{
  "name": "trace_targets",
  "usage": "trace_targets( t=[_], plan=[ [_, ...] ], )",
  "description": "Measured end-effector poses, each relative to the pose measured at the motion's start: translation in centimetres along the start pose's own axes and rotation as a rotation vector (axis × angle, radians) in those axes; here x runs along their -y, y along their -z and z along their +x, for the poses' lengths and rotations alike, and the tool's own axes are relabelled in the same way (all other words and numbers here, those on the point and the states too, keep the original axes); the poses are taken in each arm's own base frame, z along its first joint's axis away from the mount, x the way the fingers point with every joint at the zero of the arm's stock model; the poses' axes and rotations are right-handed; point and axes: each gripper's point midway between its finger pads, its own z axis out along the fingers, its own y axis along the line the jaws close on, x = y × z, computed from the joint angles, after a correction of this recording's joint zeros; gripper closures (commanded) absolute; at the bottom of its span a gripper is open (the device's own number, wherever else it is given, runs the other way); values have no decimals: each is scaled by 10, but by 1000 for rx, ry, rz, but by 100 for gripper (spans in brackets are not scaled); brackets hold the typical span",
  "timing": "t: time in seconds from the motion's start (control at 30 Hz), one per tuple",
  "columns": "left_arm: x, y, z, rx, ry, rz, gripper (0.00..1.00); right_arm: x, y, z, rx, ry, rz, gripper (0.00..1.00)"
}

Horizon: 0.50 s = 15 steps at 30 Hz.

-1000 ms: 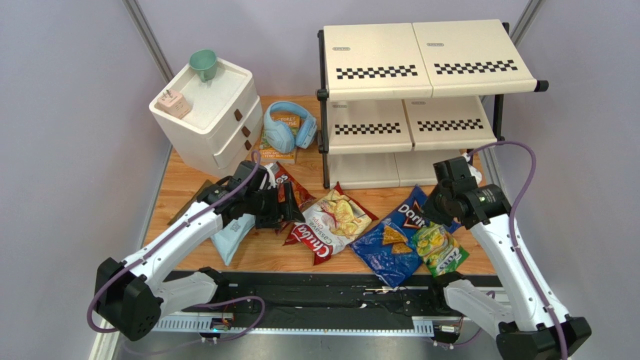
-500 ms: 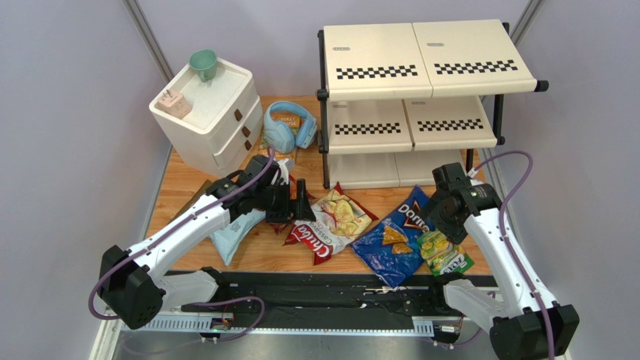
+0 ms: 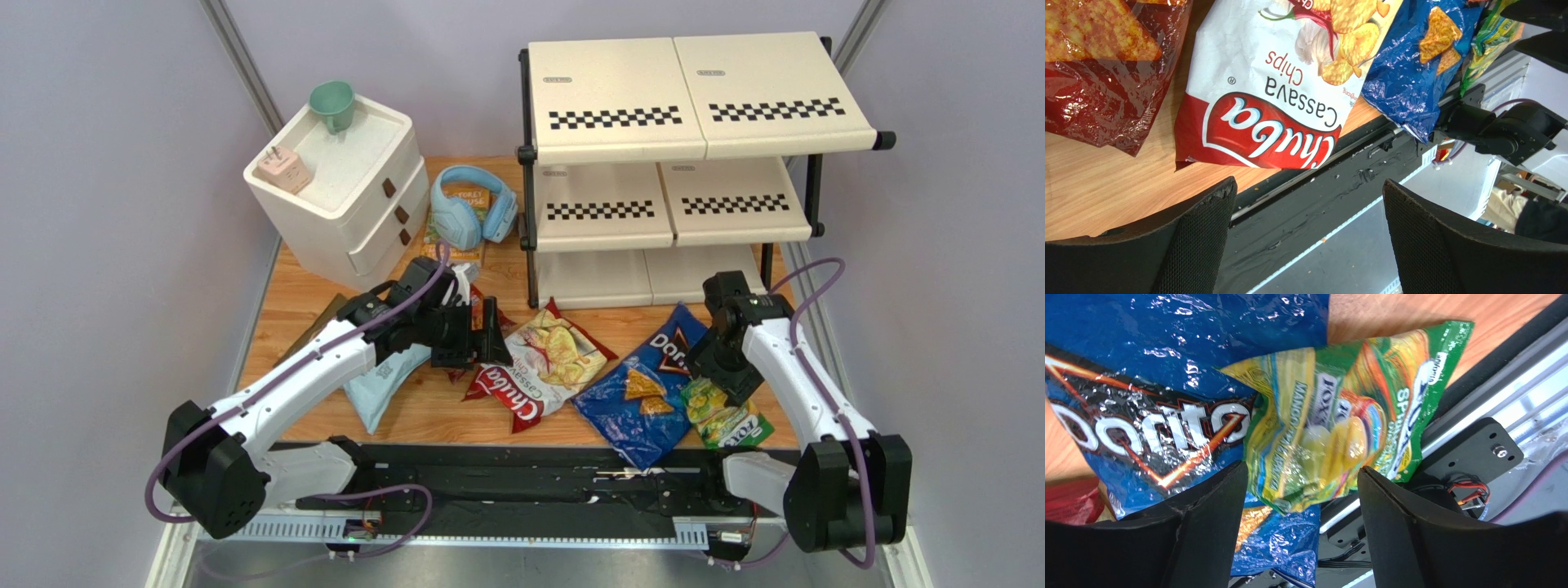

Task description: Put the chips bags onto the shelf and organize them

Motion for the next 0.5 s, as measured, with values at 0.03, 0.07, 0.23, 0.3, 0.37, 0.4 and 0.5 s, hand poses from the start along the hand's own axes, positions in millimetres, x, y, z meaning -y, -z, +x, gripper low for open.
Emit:
trace_targets(
  t=[0.03, 0.07, 0.23, 0.3, 0.37, 0.4, 0.5],
  plan=[
    [-1, 0, 0, -2, -1, -3, 7, -2, -3, 0, -6, 1, 5, 37],
    [-1, 0, 0, -1, -1, -4, 7, -3, -5, 0, -15, 6, 9, 47],
    [-3, 1, -1, 9, -6, -13, 7, -6, -19, 8, -64, 24, 33, 74],
    [-3, 3, -1, 17, -9, -14, 7, -5, -19, 10, -70, 26, 37, 85],
    [-2, 4, -1, 21, -10, -12, 7, -4, -19, 10, -69, 31, 36, 93],
    [-2, 5, -2, 23, -11, -12, 7, -3, -19, 10, -69, 33, 36, 97],
    [-2, 4, -1, 22, -11, -12, 7, -1, -19, 12, -70, 38, 36, 100]
  ],
)
